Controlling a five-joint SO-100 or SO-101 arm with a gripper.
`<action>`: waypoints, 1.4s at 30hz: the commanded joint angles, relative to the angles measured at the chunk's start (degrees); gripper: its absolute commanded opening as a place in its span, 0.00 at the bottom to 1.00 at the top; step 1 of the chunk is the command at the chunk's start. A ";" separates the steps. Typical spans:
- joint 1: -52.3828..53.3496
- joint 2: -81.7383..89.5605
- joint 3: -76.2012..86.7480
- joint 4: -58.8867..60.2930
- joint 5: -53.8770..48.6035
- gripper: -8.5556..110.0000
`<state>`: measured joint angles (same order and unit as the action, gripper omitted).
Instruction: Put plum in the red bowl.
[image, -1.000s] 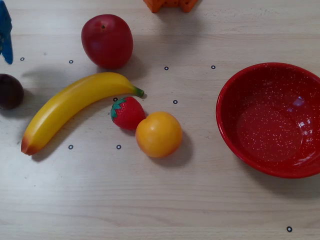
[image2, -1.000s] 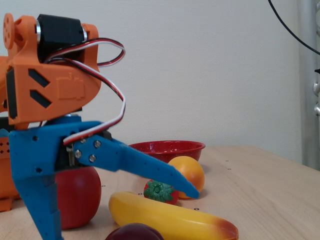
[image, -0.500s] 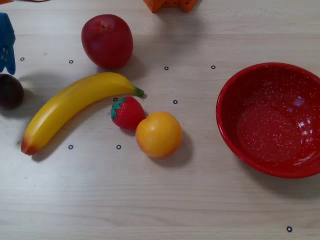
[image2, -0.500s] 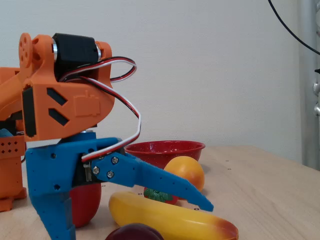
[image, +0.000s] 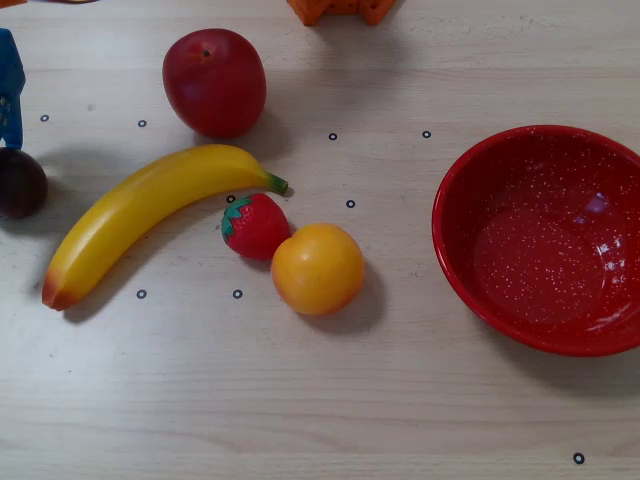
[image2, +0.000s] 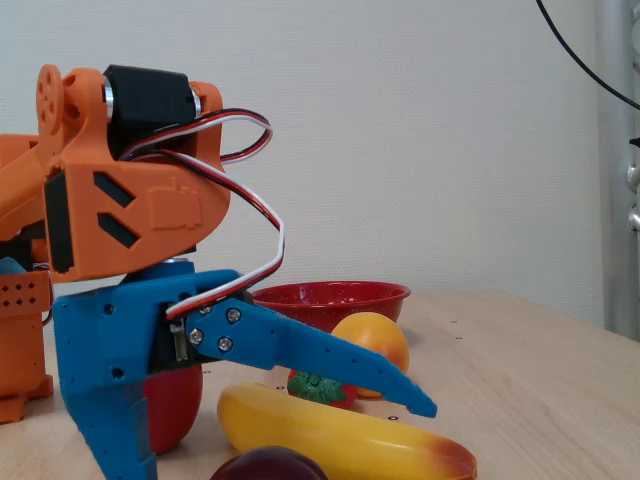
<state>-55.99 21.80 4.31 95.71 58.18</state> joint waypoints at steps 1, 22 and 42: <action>1.67 2.46 -5.71 -0.70 -0.79 0.59; 1.49 2.29 -4.31 -1.67 1.05 0.57; 1.58 2.11 -3.96 -2.02 1.14 0.54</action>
<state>-55.99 20.21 4.31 94.92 58.18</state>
